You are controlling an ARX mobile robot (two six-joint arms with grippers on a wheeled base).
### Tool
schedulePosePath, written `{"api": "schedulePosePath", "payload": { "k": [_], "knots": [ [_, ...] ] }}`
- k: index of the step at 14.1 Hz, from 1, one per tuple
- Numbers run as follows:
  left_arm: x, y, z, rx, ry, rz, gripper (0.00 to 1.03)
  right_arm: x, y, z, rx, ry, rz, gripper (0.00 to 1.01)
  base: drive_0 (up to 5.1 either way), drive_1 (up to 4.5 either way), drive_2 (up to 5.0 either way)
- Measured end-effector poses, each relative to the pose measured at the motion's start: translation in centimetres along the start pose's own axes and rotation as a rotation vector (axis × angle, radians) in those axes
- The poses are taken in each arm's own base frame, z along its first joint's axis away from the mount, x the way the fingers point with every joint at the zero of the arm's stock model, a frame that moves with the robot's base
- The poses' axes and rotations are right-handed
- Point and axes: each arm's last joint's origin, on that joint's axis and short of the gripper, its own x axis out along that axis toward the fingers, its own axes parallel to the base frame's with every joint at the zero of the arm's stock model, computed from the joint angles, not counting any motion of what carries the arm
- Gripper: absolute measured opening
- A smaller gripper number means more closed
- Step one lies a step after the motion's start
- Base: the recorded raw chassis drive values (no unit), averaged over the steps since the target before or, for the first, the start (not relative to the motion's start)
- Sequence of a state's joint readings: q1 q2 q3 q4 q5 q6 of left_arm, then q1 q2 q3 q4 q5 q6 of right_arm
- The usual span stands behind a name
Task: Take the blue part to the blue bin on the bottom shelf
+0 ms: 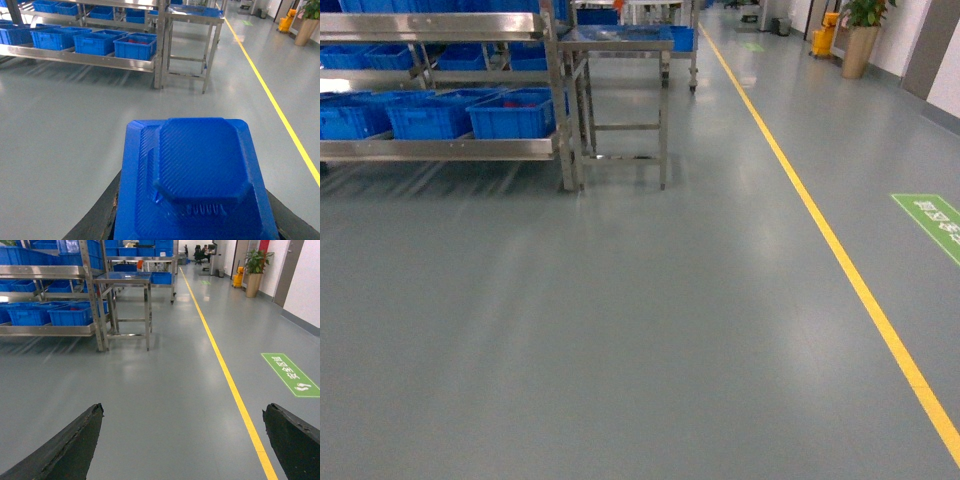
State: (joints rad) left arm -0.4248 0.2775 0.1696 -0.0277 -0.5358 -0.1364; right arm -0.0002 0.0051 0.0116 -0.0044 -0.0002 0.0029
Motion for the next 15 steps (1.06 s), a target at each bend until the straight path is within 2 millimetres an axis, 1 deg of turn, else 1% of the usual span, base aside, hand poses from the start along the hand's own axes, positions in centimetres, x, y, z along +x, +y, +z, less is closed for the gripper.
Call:
{"api": "schedulePosePath", "payload": {
  "k": [15],
  "knots": [
    [0.01, 0.01, -0.04, -0.012, 0.003, 0.002, 0.43, 0.0, 0.0, -0.02, 0.0, 0.002, 0.0, 0.98, -0.1, 4.02, -4.1]
  ]
}}
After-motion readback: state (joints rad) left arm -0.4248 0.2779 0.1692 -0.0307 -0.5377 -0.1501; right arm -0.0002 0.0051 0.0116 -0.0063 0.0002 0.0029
